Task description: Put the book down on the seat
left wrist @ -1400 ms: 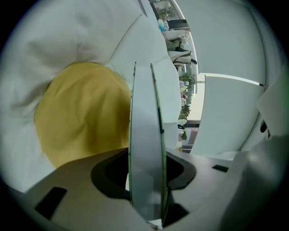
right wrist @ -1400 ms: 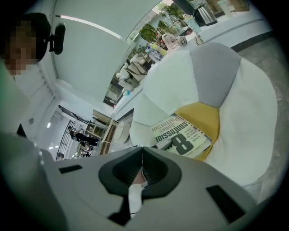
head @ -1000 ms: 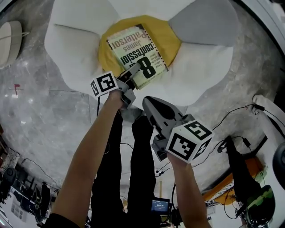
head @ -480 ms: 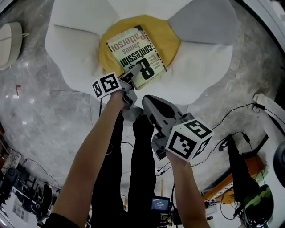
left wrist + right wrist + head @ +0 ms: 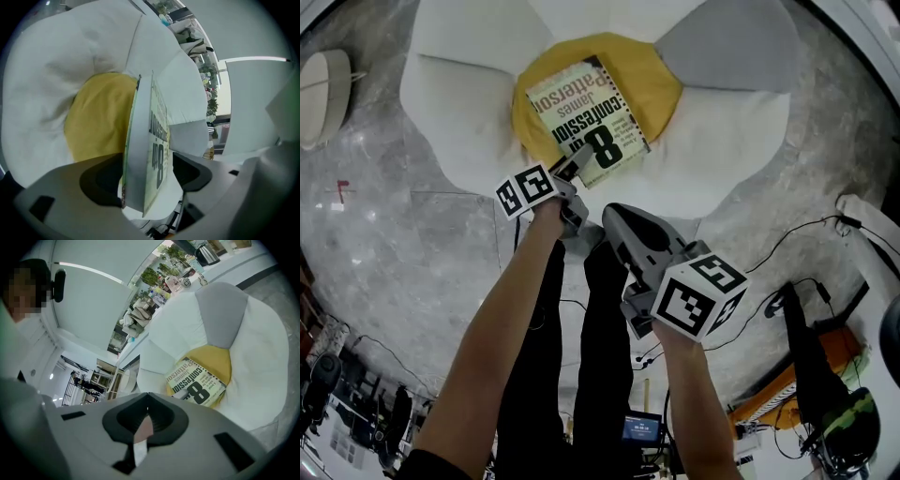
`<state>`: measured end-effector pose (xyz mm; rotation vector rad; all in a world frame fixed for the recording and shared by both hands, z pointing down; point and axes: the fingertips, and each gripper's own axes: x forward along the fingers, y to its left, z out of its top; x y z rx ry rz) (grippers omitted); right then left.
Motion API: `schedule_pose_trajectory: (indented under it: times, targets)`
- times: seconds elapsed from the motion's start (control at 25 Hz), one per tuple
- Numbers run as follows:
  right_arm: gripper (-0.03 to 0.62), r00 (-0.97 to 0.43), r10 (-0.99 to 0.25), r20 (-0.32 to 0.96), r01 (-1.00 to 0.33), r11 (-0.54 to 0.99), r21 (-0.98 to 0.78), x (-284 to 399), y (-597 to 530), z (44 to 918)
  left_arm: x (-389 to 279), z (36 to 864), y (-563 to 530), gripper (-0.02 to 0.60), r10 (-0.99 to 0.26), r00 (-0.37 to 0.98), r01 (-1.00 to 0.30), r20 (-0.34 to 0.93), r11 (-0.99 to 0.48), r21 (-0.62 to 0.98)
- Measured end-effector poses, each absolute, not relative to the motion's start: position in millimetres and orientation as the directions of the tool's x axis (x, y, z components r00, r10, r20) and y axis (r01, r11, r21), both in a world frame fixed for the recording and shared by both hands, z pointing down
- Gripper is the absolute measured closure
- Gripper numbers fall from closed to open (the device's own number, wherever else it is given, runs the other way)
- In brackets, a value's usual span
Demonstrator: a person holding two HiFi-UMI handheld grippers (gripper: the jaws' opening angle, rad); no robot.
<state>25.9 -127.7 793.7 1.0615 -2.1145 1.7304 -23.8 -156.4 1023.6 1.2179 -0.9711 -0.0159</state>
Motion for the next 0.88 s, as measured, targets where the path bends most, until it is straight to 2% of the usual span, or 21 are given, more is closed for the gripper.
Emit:
schedule_pose_trajectory:
  times: [0.88]
  targets:
    - [0.579,-0.715,-0.405,0.57,-0.643,0.061,-0.763,28,-126,775,-23,1003,-151,0.245,-0.495,0.636,-0.442,0.592,0.396,0.805]
